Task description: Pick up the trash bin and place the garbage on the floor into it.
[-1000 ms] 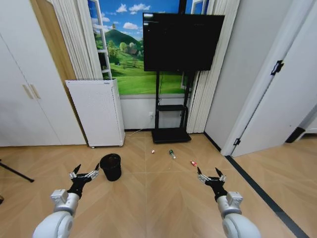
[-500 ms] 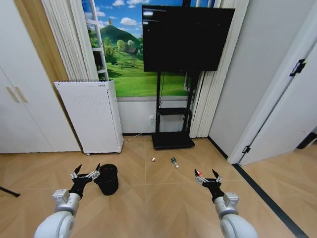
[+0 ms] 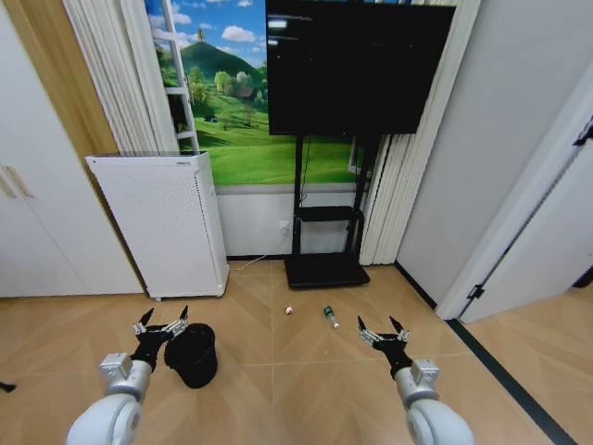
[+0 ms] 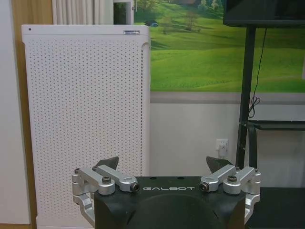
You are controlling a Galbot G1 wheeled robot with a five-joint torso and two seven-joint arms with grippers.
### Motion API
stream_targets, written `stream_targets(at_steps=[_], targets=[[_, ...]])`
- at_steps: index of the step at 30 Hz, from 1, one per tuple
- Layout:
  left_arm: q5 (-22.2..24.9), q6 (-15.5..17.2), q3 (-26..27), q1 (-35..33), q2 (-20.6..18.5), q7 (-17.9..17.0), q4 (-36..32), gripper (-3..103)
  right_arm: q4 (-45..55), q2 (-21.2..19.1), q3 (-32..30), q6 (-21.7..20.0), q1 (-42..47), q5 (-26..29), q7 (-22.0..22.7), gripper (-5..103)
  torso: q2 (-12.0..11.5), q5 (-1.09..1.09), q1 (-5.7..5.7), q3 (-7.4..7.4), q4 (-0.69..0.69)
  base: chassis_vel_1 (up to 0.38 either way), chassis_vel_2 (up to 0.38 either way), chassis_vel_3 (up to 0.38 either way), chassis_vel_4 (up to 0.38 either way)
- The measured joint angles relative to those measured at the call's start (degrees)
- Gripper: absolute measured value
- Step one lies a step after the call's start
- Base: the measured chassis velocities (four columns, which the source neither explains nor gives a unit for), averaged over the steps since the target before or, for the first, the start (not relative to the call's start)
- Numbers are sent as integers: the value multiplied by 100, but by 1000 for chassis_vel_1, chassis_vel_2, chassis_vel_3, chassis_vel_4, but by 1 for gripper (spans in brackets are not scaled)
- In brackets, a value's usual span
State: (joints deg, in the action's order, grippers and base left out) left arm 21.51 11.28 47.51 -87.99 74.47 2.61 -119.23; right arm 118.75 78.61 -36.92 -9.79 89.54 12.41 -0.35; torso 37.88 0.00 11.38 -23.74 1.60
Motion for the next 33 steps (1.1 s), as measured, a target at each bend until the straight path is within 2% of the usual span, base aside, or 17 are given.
stream_targets(at_steps=[11,14,17,20,21,23,33], targets=[[-87,8,-56,11,74,-7,6,100,-72,-36,-5,-1,-22,12,-21,100,0,-3,0,0,-1,-201,205,201,-197],[-108,24,-67,11,92,-18,-2,100,-95,-39,-9,-1,-25,21,-31,100,0,3,0,0,-3,-185,214,194,-189],[-119,36,-75,8,112,-18,-4,100,-117,-39,-15,2,-29,22,-35,100,0,-3,0,0,0,-209,190,188,-197],[-143,37,-78,2,130,-6,-8,100,-141,-34,-15,7,-30,24,-43,100,0,3,0,0,0,-204,198,179,-187],[-157,39,-82,-3,137,0,-6,100,-165,-31,-14,36,-31,28,-43,100,0,-3,0,0,-1,-165,200,173,-186],[-160,39,-86,-8,139,4,-5,100,-218,-23,-5,129,-41,34,-42,100,0,1,0,0,-2,-161,163,203,-186],[-148,33,-140,-12,184,24,54,100,-297,18,-74,274,-4,34,-18,100,0,0,-1,1,-3,-50,47,54,-62]])
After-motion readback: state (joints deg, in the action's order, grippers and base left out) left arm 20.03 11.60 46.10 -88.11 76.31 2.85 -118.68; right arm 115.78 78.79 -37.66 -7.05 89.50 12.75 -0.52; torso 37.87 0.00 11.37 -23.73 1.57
